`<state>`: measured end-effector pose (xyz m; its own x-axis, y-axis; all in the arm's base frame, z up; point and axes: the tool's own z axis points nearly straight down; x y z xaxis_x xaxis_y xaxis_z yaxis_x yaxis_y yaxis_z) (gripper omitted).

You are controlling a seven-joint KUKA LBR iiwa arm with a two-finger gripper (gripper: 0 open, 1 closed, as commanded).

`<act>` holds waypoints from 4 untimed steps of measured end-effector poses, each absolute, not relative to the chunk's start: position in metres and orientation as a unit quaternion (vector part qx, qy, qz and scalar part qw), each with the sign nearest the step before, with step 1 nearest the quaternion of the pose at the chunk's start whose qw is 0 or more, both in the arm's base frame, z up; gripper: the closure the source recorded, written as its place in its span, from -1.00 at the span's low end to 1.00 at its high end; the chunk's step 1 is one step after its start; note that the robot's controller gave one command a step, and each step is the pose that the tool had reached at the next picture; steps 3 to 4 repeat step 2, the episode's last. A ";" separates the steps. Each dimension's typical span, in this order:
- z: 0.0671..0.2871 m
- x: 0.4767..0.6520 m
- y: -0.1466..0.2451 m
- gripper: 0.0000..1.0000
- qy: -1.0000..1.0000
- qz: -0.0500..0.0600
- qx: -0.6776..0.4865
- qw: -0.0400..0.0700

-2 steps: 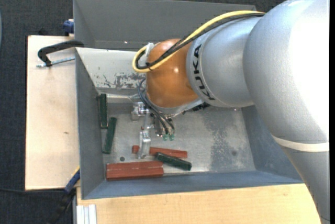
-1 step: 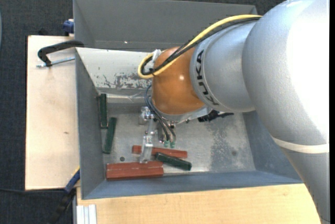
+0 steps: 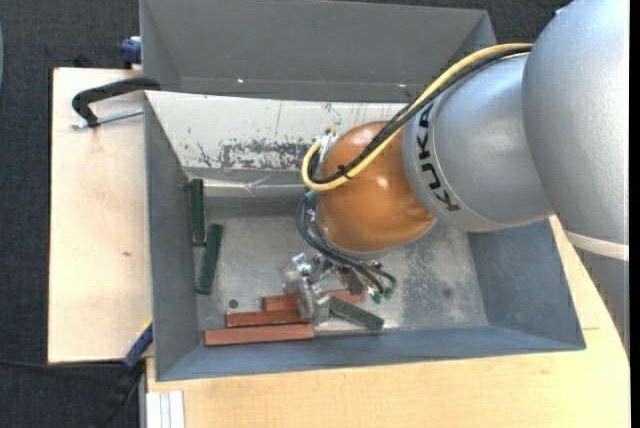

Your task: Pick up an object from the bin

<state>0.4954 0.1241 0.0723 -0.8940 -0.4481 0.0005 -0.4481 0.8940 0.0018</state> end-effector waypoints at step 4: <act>0.217 0.507 0.161 1.00 -0.977 -0.001 0.213 -0.003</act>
Offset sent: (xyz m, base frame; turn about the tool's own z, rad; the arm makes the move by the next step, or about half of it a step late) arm 0.0108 0.0360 0.1439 0.0349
